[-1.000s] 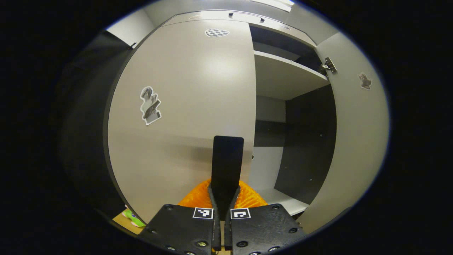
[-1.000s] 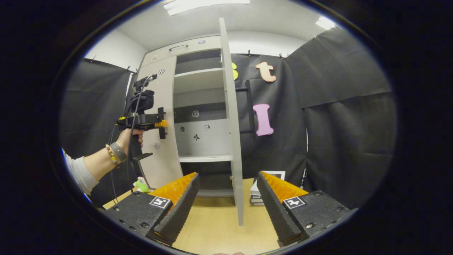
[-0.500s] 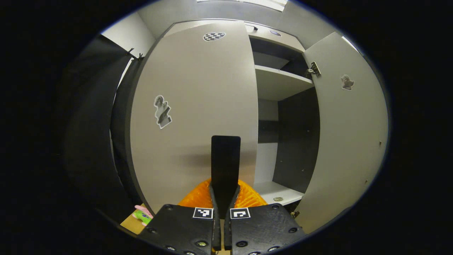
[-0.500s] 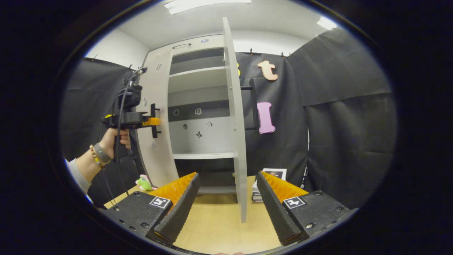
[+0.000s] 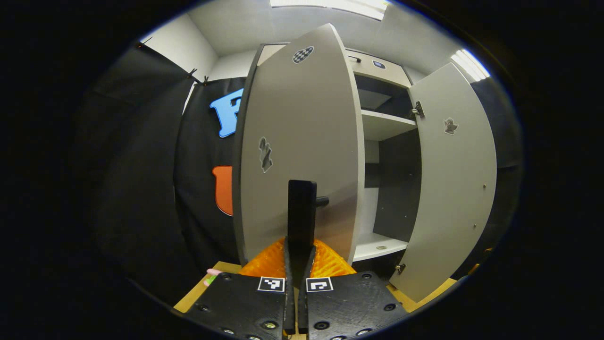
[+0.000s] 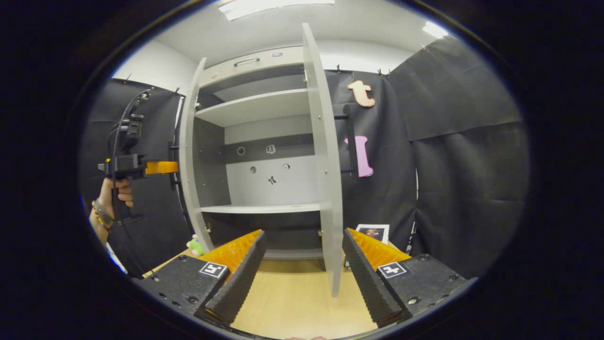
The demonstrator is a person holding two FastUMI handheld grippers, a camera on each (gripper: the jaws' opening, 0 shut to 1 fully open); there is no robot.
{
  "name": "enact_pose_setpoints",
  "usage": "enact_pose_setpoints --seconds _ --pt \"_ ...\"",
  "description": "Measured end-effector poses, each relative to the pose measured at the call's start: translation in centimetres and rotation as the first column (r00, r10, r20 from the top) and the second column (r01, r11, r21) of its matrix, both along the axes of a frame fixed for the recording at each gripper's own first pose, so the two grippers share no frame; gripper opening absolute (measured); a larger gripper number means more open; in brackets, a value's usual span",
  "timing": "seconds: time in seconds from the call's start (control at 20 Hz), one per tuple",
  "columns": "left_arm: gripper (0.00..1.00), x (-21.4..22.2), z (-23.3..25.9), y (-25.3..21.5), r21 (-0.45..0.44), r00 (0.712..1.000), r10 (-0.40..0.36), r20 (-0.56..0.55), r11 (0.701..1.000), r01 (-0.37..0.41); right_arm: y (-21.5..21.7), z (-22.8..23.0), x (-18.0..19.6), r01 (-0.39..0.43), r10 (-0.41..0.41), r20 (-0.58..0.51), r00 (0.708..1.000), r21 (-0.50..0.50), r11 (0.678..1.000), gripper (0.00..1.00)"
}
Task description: Open the right door of the double-door shoe cabinet with the right hand, and open the left door with the left hand.
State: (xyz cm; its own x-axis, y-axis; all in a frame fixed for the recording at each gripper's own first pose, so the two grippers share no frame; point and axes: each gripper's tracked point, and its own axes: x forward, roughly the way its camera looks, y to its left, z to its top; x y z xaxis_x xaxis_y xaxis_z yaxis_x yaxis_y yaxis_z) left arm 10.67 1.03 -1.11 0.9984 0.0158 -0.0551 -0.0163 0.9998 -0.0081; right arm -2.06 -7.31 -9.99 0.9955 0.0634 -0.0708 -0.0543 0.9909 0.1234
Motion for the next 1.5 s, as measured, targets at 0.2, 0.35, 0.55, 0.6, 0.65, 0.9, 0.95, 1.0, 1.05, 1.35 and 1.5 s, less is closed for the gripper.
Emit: enact_pose_setpoints --seconds 0.2,0.35,0.55,0.6,0.65,0.9,0.95,1.0,1.05,1.35,1.5 --pt "0.01 -1.4 0.2 3.7 -0.010 0.998 0.061 0.015 0.998 -0.061 2.1 0.1 0.9 -0.039 0.039 -0.005 0.999 -0.004 0.999 1.00" --pt "0.01 -1.8 0.2 4.9 -0.009 1.000 0.029 0.010 1.000 -0.029 3.4 0.6 1.4 -0.056 0.056 0.000 0.998 -0.020 0.998 1.00" --pt "0.01 -1.7 0.3 7.0 -0.007 0.999 0.020 0.026 1.000 -0.020 5.1 0.4 1.9 -0.072 0.072 -0.006 0.997 -0.028 0.997 1.00" --pt "0.01 -1.8 0.5 7.8 -0.014 0.999 0.025 0.033 1.000 -0.024 5.5 0.4 2.0 -0.074 0.074 -0.010 0.997 -0.031 0.997 1.00" --pt "0.01 -1.7 0.6 8.5 -0.020 0.999 0.028 0.041 0.999 -0.027 5.9 0.3 2.0 -0.074 0.073 -0.012 0.997 -0.035 0.997 1.00" --pt "0.00 -1.2 0.5 11.3 -0.051 0.998 -0.033 0.053 0.998 0.036 7.6 -0.3 2.7 -0.072 0.070 -0.032 0.997 -0.050 0.996 1.00" --pt "0.00 -1.1 0.5 11.6 -0.059 0.997 -0.052 0.058 0.997 0.056 7.9 -0.5 2.8 -0.073 0.071 -0.039 0.997 -0.054 0.996 1.00" --pt "0.00 -1.2 0.6 11.7 -0.068 0.995 -0.073 0.063 0.995 0.077 8.1 -0.5 2.9 -0.078 0.075 -0.041 0.996 -0.058 0.995 1.00" --pt "0.00 -1.0 0.7 11.8 -0.081 0.993 -0.098 0.068 0.991 0.103 8.5 -0.5 2.9 -0.082 0.080 -0.041 0.996 -0.064 0.995 1.00" --pt "0.01 -2.4 0.8 11.9 -0.057 0.983 -0.165 0.078 0.984 0.170 10.7 -0.8 3.2 -0.118 0.114 -0.054 0.992 -0.090 0.989 1.00" --pt "0.01 -5.5 0.0 12.3 0.018 0.993 -0.087 0.078 0.996 0.086 11.1 -0.9 3.6 -0.138 0.133 -0.050 0.990 -0.094 0.986 1.00"
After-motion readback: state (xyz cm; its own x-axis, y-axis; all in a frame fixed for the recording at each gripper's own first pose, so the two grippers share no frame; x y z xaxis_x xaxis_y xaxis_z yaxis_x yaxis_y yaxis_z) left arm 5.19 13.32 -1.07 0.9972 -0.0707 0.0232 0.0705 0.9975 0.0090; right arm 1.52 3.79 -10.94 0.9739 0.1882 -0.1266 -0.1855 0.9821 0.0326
